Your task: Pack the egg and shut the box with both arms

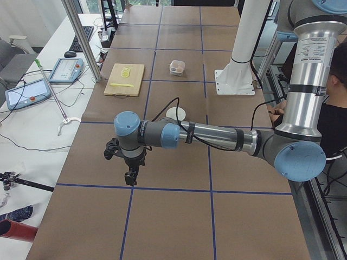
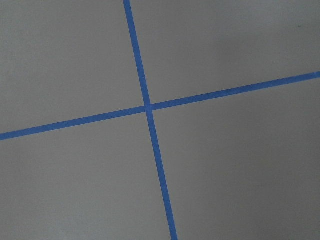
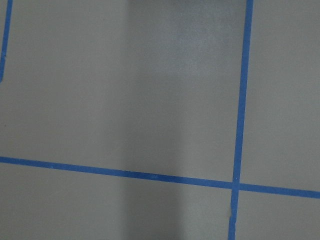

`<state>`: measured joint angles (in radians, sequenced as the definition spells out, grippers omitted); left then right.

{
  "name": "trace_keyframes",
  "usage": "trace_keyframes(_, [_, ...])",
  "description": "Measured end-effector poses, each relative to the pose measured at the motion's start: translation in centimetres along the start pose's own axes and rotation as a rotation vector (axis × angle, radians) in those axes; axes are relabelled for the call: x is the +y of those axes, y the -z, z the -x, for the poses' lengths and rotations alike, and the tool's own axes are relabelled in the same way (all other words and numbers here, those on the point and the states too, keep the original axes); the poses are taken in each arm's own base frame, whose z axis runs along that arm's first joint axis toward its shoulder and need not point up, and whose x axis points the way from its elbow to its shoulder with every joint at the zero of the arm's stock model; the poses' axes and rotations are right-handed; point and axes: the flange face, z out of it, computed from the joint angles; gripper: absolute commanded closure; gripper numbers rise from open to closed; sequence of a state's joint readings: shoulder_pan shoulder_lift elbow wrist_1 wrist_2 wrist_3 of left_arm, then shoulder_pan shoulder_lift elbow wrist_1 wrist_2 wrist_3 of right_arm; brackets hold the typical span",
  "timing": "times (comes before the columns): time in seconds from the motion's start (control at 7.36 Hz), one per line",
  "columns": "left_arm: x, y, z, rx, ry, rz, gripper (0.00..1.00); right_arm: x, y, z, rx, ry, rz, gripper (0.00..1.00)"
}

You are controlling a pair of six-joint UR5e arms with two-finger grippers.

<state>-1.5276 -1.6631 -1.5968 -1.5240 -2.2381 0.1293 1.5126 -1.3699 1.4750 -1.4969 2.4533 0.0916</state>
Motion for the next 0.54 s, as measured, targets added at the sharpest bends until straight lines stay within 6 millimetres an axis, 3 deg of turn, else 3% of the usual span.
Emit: trace_keyframes(0.54, [1.03,-0.66,0.32,0.009,0.012,0.006,0.0,0.09,-0.02,-0.03,0.0,0.003,-0.002,0.0])
